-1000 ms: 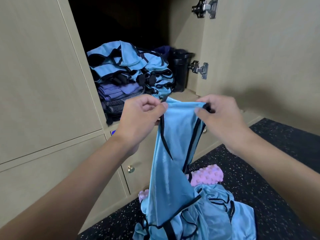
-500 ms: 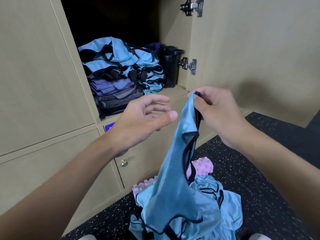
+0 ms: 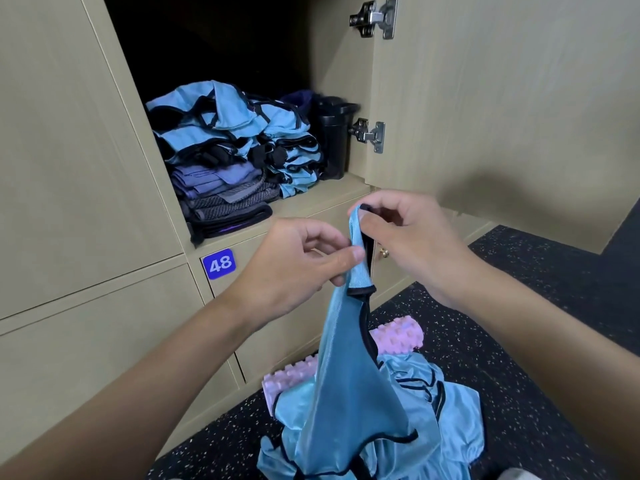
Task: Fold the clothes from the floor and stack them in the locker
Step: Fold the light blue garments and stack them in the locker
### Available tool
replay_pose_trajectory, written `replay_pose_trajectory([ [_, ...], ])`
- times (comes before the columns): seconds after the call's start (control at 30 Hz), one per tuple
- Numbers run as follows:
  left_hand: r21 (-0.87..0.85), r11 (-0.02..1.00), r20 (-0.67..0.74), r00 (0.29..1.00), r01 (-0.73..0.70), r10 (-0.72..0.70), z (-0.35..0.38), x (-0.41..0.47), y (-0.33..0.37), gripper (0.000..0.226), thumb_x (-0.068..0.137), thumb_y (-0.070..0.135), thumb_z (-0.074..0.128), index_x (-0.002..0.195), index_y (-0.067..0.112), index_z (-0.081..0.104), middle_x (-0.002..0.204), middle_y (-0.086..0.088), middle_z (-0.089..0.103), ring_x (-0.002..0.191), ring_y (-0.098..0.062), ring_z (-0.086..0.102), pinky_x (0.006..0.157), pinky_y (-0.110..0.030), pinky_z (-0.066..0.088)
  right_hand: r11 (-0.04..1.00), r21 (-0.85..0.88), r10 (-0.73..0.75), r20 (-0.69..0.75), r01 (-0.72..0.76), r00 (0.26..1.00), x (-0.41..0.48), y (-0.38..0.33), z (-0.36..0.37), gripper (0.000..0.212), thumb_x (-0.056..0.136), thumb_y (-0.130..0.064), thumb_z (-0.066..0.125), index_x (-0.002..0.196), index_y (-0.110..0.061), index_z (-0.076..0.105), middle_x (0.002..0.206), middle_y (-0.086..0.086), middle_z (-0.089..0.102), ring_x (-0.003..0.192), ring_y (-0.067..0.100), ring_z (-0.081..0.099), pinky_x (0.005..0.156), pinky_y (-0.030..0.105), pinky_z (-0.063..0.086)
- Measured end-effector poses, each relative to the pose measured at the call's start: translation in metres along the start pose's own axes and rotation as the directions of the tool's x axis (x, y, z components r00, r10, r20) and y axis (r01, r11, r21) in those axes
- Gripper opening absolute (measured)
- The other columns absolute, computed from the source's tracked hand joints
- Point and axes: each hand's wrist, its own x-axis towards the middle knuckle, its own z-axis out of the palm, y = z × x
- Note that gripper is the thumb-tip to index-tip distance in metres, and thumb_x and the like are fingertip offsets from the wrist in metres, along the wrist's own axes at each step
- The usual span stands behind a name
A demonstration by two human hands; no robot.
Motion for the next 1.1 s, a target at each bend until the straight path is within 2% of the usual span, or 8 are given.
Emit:
replay_pose_trajectory([
  [0.13, -0.023, 1.000, -0.031, 0.999, -0.010, 0.009, -0.001, 0.005, -0.003, 0.015, 0.090, 0.008, 0.071, 0.076, 0.009, 0.069, 0.059, -0.004, 0.066, 0.050, -0.010, 0.057, 0.052, -0.022, 0.048, 0.999, 0.029, 0.035, -0.005, -0.035, 0.999, 0.004, 0.003, 0.001, 0.015, 0.093, -0.005, 0.061, 0.096, -0.015, 0.072, 0.070, -0.004, 0.059, 0.064, 0.005, 0.049, 0.063, 0.018, 0.042],
  [0.3, -0.271, 0.961, -0.139, 0.986, 0.053, -0.093, -0.006, 0.009, -0.003, 0.012, 0.091, 0.003, 0.068, 0.079, 0.001, 0.069, 0.072, -0.022, 0.069, 0.058, -0.020, 0.062, 0.063, -0.029, 0.059, 0.989, 0.127, 0.077, 0.017, -0.078, 0.997, 0.003, 0.005, 0.007, 0.034, 0.091, -0.020, 0.068, 0.122, -0.023, 0.055, 0.081, -0.005, 0.066, 0.071, 0.001, 0.060, 0.077, 0.021, 0.047],
  [0.43, -0.405, 0.914, -0.186, 0.975, 0.036, -0.121, -0.012, 0.008, 0.002, 0.011, 0.091, 0.003, 0.067, 0.084, -0.006, 0.068, 0.074, -0.019, 0.071, 0.066, -0.023, 0.068, 0.070, -0.030, 0.062, 0.996, 0.079, 0.037, 0.119, -0.046, 0.992, -0.004, 0.005, 0.016, 0.046, 0.078, -0.022, 0.081, 0.111, -0.024, 0.049, 0.095, 0.005, 0.067, 0.081, 0.006, 0.061, 0.070, 0.014, 0.044],
  [0.57, -0.461, 0.888, -0.242, 0.963, -0.007, -0.118, -0.014, 0.008, 0.005, 0.014, 0.092, 0.002, 0.065, 0.079, -0.001, 0.067, 0.073, -0.016, 0.071, 0.070, -0.022, 0.070, 0.076, -0.030, 0.061, 1.000, -0.006, -0.014, 0.023, 0.014, 1.000, -0.003, 0.011, 0.023, 0.021, 0.084, -0.010, 0.075, 0.090, -0.019, 0.057, 0.084, 0.004, 0.066, 0.069, 0.007, 0.056, 0.066, 0.017, 0.044],
  [0.73, -0.126, 0.988, -0.372, 0.928, -0.085, 0.033, -0.015, 0.011, -0.003, 0.011, 0.086, 0.015, 0.075, 0.085, 0.019, 0.064, 0.094, -0.003, 0.066, 0.079, -0.008, 0.057, 0.070, -0.020, 0.045, 0.998, 0.005, -0.070, 0.030, 0.070, 0.997, -0.003, 0.008, 0.023, 0.012, 0.090, -0.005, 0.066, 0.081, -0.011, 0.061, 0.071, -0.001, 0.061, 0.063, 0.007, 0.050, 0.063, 0.019, 0.042],
  [0.87, 0.240, 0.939, -0.145, 0.947, -0.246, 0.285, -0.025, 0.010, -0.006, 0.041, 0.088, 0.020, 0.075, 0.126, 0.024, 0.060, 0.128, 0.015, 0.059, 0.123, 0.007, 0.049, 0.108, -0.017, 0.036, 0.995, 0.069, -0.079, 0.054, 0.076, 0.995, -0.004, 0.004, 0.023, 0.017, 0.092, -0.010, 0.066, 0.082, -0.001, 0.057, 0.066, 0.009, 0.059, 0.059, 0.008, 0.046, 0.058, 0.025, 0.040],
  [0.97, 0.264, 0.914, -0.060, 0.940, -0.310, 0.336, -0.031, 0.012, -0.008, 0.007, 0.092, 0.018, 0.070, 0.100, 0.017, 0.071, 0.106, 0.009, 0.069, 0.106, -0.002, 0.061, 0.104, -0.030, 0.044, 0.993, 0.100, -0.077, 0.065, 0.070, 0.995, -0.004, 0.001, 0.020, 0.017, 0.094, -0.010, 0.065, 0.085, 0.001, 0.055, 0.079, 0.031, 0.063, 0.068, 0.022, 0.051, 0.071, 0.054, 0.049],
  [1.1, 0.222, 0.898, -0.089, 0.909, -0.380, 0.407, -0.034, 0.013, -0.009, 0.011, 0.093, 0.022, 0.065, 0.084, 0.016, 0.062, 0.113, 0.006, 0.066, 0.115, -0.009, 0.060, 0.106, -0.042, 0.045, 0.995, 0.089, -0.066, 0.122, 0.055, 0.990, -0.006, -0.002, 0.021, 0.012, 0.095, -0.012, 0.063, 0.091, -0.003, 0.057, 0.084, 0.035, 0.060, 0.069, 0.023, 0.049, 0.077, 0.059, 0.049],
])
